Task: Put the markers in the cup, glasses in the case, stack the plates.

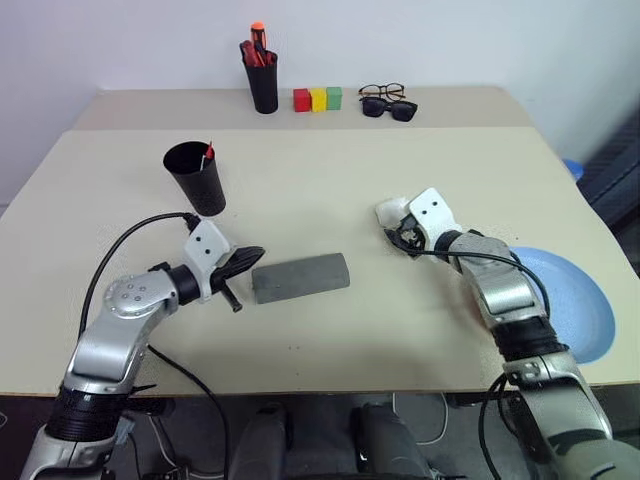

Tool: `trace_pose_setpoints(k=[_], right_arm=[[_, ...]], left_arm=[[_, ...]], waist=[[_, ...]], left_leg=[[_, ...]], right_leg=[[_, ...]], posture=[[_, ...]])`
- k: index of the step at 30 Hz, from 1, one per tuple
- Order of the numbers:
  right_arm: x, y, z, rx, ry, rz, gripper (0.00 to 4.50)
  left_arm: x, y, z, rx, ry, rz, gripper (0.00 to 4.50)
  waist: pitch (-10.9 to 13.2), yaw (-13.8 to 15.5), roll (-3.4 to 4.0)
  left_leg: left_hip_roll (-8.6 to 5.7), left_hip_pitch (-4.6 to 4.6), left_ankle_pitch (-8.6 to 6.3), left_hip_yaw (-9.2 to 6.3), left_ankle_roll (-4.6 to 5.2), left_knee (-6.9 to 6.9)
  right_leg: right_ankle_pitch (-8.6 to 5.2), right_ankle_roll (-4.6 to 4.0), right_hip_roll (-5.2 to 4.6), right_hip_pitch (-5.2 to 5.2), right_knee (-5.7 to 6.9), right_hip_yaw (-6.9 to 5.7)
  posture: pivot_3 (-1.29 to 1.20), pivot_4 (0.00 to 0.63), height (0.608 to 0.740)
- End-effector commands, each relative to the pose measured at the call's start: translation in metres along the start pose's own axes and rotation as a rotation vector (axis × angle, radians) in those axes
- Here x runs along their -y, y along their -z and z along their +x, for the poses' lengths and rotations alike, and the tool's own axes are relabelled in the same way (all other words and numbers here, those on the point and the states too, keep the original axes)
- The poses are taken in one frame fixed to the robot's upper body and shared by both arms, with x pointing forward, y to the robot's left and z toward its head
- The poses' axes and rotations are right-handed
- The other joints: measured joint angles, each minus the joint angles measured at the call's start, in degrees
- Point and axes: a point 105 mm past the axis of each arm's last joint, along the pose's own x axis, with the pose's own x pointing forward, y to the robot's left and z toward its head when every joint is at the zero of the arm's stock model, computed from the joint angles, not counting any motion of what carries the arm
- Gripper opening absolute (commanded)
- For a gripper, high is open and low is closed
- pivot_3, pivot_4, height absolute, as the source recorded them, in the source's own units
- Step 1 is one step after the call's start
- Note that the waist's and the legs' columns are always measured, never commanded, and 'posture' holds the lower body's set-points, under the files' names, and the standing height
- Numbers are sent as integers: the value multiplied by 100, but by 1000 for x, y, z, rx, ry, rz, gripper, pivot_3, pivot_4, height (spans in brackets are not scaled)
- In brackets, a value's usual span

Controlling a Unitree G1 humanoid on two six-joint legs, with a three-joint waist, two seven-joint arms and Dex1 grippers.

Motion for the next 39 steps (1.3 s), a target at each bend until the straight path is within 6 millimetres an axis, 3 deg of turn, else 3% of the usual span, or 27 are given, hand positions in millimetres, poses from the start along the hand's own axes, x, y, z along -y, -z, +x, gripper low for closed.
trace_pose_setpoints(k=[1,4,8,9,10,15,20,23,27,28,31,35,39], right_arm=[[10,1,10,-17,55,11,3521],[16,3,13,-19,72,61,2724],[19,1,12,-1,80,83,798],[20,-1,11,6,82,80,112],[22,-3,8,21,89,75,10],[34,-16,-21,76,131,-18,10],[48,-23,-100,108,136,-91,10],[45,-4,-153,26,87,-116,10],[51,34,-195,-139,123,-55,10],[49,42,-202,-175,123,-29,263],[44,50,-209,-210,101,-9,1362],[46,35,-200,-158,135,-82,3284],[54,2,-181,42,117,27,3284]], left_arm=[[-4,-13,-7,43,-44,13,14],[-3,-15,-9,51,-53,1,14],[1,-15,-9,51,-36,-7,14],[3,-16,-9,57,-27,-11,14],[5,-18,-8,70,-12,-15,14],[10,-27,-2,115,43,-21,14],[15,-30,11,130,124,-8,14],[20,-31,24,146,180,-2,14],[21,-37,38,181,235,0,14],[21,-38,40,189,246,5,14],[19,-40,45,197,254,14,14],[6,-38,42,198,198,4,14],[-19,-29,20,183,65,-40,14]], waist=[[-1,-19,1],[-2,-18,1],[-2,8,2],[-2,6,2],[-2,5,2],[-1,7,3],[0,52,8],[-2,77,9],[-3,3,6],[-4,-10,7],[-6,-32,11],[-7,-20,11],[-5,-54,11]], left_leg=[[0,8,1,2,-2,-6],[2,12,2,1,-3,-13],[1,11,2,0,-4,-12],[0,11,2,1,-4,-12],[0,11,2,1,-4,-12],[1,7,2,0,-4,-17],[0,-3,2,-6,-3,-18],[-1,0,2,-11,-3,-18],[2,17,1,-10,-2,-19],[3,21,1,-7,-2,-19],[5,25,1,-2,-2,-19],[6,25,1,-1,-2,-20],[8,23,1,1,-2,-20]], right_leg=[[0,0,0,1,2,3],[0,-1,6,1,4,3],[0,-1,1,3,4,3],[0,-1,0,3,4,3],[0,-1,0,3,4,3],[0,-1,2,-2,2,2],[0,0,1,0,-10,-1],[0,0,3,10,-18,-5],[1,0,12,33,-33,-7],[1,0,14,35,-32,-3],[1,-1,18,33,-30,3],[1,-1,19,31,-28,5],[1,0,17,27,-29,8]], posture=[[0,150,740],[0,150,740],[0,150,740],[0,150,740],[0,150,740],[0,150,740],[0,150,740],[0,150,740],[0,150,740],[0,150,740],[0,150,740],[0,150,740],[0,150,740]])
